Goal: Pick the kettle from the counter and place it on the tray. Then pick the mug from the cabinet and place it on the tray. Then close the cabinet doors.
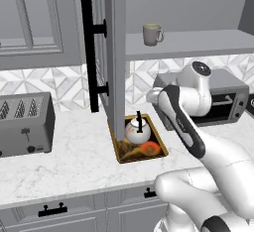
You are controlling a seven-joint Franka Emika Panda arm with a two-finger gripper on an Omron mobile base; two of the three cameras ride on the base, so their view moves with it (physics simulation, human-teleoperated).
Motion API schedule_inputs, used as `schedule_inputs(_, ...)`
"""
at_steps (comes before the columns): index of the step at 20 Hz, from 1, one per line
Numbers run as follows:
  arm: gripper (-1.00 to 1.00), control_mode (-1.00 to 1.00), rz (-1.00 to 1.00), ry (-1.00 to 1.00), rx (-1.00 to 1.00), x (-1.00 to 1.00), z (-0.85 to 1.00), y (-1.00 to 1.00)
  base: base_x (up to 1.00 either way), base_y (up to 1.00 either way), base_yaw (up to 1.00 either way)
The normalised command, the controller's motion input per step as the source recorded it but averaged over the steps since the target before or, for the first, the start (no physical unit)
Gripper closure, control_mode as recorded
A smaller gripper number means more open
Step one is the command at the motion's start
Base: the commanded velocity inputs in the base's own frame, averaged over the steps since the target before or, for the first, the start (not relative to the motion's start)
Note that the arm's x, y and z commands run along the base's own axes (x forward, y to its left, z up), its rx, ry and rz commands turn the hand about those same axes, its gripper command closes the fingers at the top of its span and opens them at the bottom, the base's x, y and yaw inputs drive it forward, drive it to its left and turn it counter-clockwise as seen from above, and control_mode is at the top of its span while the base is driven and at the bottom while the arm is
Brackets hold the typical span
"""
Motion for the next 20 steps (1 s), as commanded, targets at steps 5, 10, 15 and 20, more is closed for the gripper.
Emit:
schedule_inputs(5,-1.0,-1.0,0.29,-0.37,0.0,-0.28,1.0,-0.53,0.0,0.0,0.0)
schedule_inputs(10,-1.0,-1.0,0.18,-0.45,0.0,0.0,1.0,-0.19,0.0,0.0,0.0)
schedule_inputs(15,-1.0,-1.0,0.01,-0.08,-0.04,0.0,0.57,0.02,0.0,0.0,0.0)
schedule_inputs(20,-1.0,-1.0,0.0,0.01,0.0,0.06,0.11,0.01,0.0,0.0,0.0)
